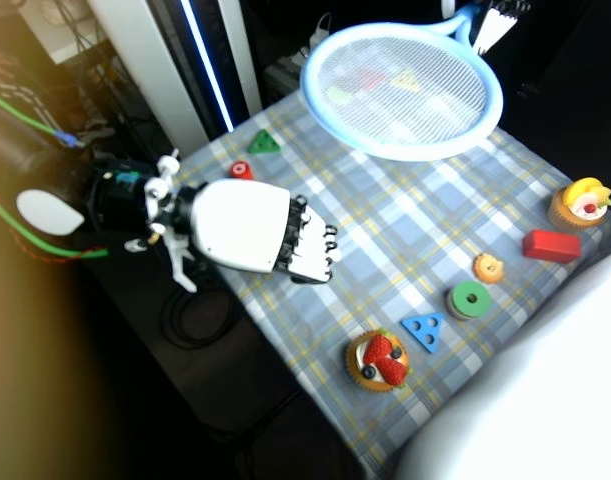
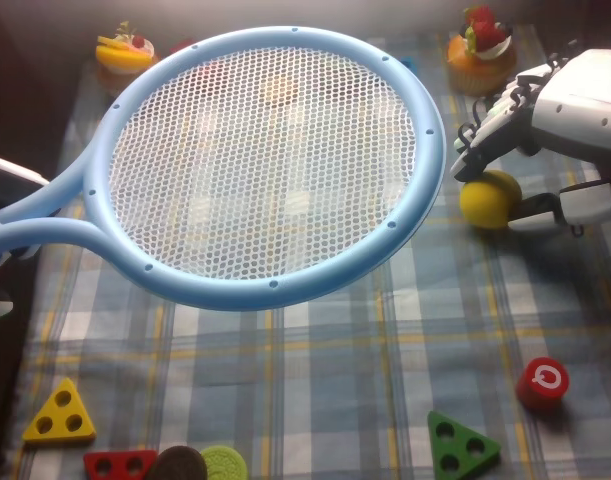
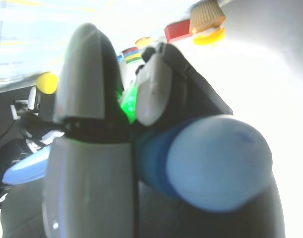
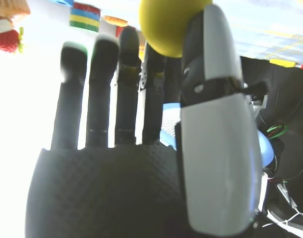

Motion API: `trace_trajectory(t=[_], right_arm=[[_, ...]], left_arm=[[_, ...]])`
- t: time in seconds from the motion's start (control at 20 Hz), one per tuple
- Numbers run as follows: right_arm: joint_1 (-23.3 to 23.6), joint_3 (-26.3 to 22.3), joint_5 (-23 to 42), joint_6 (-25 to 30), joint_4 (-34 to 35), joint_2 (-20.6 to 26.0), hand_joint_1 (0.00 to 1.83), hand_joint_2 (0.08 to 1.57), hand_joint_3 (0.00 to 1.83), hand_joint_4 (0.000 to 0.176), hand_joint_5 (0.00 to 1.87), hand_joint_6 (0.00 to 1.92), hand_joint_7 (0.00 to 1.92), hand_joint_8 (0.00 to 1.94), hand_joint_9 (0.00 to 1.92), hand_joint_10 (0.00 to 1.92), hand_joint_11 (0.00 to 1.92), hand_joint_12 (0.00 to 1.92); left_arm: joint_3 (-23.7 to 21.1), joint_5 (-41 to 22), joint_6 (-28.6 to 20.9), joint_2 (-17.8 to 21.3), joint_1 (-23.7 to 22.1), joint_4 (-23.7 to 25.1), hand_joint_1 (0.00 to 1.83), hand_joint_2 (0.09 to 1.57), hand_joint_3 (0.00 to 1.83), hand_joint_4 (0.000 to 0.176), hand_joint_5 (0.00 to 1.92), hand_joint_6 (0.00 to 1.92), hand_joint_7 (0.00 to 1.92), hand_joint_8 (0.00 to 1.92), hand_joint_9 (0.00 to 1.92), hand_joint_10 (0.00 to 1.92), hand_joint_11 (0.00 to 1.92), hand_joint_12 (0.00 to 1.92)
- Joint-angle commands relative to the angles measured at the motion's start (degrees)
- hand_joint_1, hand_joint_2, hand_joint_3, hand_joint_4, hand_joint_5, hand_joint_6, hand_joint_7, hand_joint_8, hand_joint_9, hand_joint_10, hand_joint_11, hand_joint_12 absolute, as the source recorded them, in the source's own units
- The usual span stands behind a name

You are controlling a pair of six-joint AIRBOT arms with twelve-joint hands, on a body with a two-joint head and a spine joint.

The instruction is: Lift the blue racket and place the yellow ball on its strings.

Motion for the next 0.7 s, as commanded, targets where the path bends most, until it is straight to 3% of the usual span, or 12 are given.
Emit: trace_trajectory(t=[0.0,0.05,0.15,0.25,0.3,0.35,0.4,0.5,0.55,0.6,0.65], right_arm=[[0.53,-0.34,7.79,0.16,2.43,0.64,1.24,1.17,0.00,0.000,1.02,0.66,0.78,1.54,0.68,1.57,0.54,1.81],[0.53,-0.67,9.04,0.16,3.21,1.07,1.24,1.17,0.00,0.000,1.03,0.66,0.79,1.52,0.68,1.52,0.53,1.79],[0.53,-1.35,12.11,0.16,4.98,1.98,1.25,1.12,0.00,0.000,1.12,0.62,0.84,1.35,0.71,1.13,0.49,1.55],[0.53,-2.20,15.43,0.15,6.15,2.88,1.26,1.13,0.00,0.000,1.15,0.52,0.82,1.41,0.73,1.19,0.54,1.58],[0.53,-2.70,17.02,0.15,6.32,3.50,1.33,1.19,0.00,0.000,0.97,0.84,0.72,1.46,0.68,1.42,0.50,1.51],[0.53,-3.03,18.20,0.13,6.32,3.95,1.33,1.19,0.00,0.000,0.97,0.84,0.72,1.46,0.68,1.42,0.50,1.51],[0.53,-3.32,19.27,-0.02,6.30,4.40,1.35,1.18,0.00,0.000,0.95,0.98,0.77,1.32,0.71,1.42,0.50,1.40],[0.54,-3.47,20.79,-0.26,6.27,4.53,1.35,1.17,0.00,0.000,0.95,1.00,0.80,1.25,0.75,1.37,0.53,1.35],[1.16,-3.52,21.68,-0.42,6.13,4.53,1.24,1.15,0.00,0.000,0.99,0.94,0.83,1.24,0.77,1.01,0.58,1.26],[2.09,-3.56,21.90,-0.57,5.71,4.53,1.21,1.15,0.00,0.000,1.00,0.90,0.84,1.25,0.84,0.79,0.62,1.22],[3.34,-3.55,21.91,-0.73,4.89,4.40,1.21,1.16,0.00,0.000,0.99,0.89,0.83,1.31,0.84,0.80,0.64,1.22]], left_arm=[[0.37,-6.12,-0.48,0.28,-0.59,-0.03,1.83,1.25,0.00,0.176,0.91,1.92,1.18,1.92,1.46,1.92,1.58,1.92],[0.44,-6.04,-0.48,0.27,-0.59,-0.12,1.83,1.26,0.00,0.176,0.93,1.92,1.19,1.92,1.46,1.92,1.57,1.92],[0.65,-5.68,-0.47,0.17,-0.59,-0.33,1.83,1.24,0.00,0.176,0.90,1.92,1.18,1.92,1.44,1.92,1.55,1.92],[0.89,-5.17,-0.29,-0.05,-0.59,-0.54,1.83,1.25,0.00,0.176,0.89,1.92,1.18,1.92,1.44,1.92,1.56,1.92],[1.04,-4.77,0.23,-0.20,-0.60,-0.75,1.83,1.25,0.00,0.176,0.84,1.92,1.18,1.92,1.45,1.92,1.57,1.92],[1.13,-4.42,0.90,-0.31,-0.61,-1.02,1.83,1.25,0.00,0.176,0.84,1.92,1.18,1.92,1.45,1.92,1.57,1.92],[1.19,-4.01,1.89,-0.45,-0.62,-1.38,1.83,1.26,0.00,0.176,0.83,1.92,1.18,1.92,1.45,1.92,1.57,1.92],[1.36,-3.50,3.38,-0.72,-0.66,-2.15,1.83,1.27,0.00,0.176,0.86,1.92,1.19,1.92,1.45,1.92,1.58,1.92],[1.66,-3.17,3.56,-0.89,-0.70,-2.46,1.82,1.27,0.00,0.176,0.90,1.92,1.20,1.92,1.45,1.92,1.59,1.92],[1.86,-2.88,3.61,-0.97,-0.88,-2.57,1.80,1.28,0.00,0.176,0.91,1.92,1.20,1.92,1.45,1.92,1.59,1.92],[2.03,-2.64,3.70,-1.07,-1.06,-2.64,1.79,1.29,0.00,0.176,0.92,1.92,1.20,1.92,1.44,1.92,1.59,1.92]])
